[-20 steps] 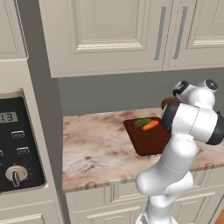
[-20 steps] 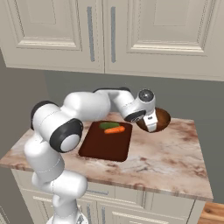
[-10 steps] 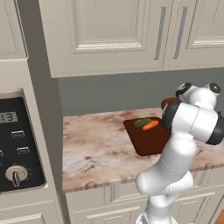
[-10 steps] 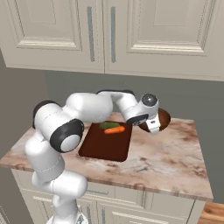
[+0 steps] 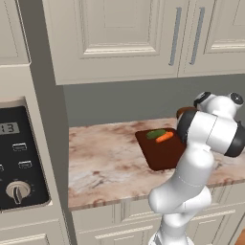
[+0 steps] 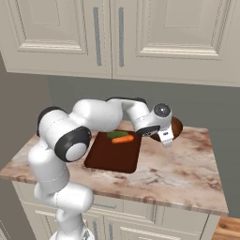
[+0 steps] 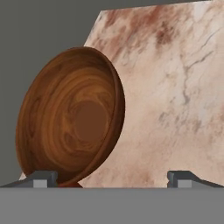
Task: Place the two vegetables and bowl onto the tray for setting up a vegetable dip station.
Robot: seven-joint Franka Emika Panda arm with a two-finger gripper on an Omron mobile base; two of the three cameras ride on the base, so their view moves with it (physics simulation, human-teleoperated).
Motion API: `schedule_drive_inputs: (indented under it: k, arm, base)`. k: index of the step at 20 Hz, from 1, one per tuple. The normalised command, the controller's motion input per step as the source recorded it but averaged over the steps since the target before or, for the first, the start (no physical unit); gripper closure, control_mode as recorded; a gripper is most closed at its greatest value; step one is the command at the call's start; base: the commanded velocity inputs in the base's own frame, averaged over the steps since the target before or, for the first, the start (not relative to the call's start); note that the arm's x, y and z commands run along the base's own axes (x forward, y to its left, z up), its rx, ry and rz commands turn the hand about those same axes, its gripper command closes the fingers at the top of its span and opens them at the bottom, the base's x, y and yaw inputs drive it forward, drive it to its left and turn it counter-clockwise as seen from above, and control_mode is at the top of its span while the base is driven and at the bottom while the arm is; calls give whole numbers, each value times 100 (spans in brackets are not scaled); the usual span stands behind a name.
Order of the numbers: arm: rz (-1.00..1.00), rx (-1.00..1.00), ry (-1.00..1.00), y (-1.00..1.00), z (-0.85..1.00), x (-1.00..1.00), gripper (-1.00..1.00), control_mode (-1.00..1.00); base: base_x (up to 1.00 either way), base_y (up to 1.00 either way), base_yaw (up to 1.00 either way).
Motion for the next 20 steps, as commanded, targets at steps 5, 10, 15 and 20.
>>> schedule_drive_inputs:
  k: [5,10,15,20]
  arm:
    - [0,0,-1,0,-9,2,-100,-100]
    - [0,0,0,0,-6,13,-100,-100]
    - [0,0,0,0,-8,8,-100,-100]
    - [0,0,0,0,-17,0,-100,-100]
  base:
    - [0,0,0]
    - [0,0,0]
    - [0,0,0]
    - [0,0,0]
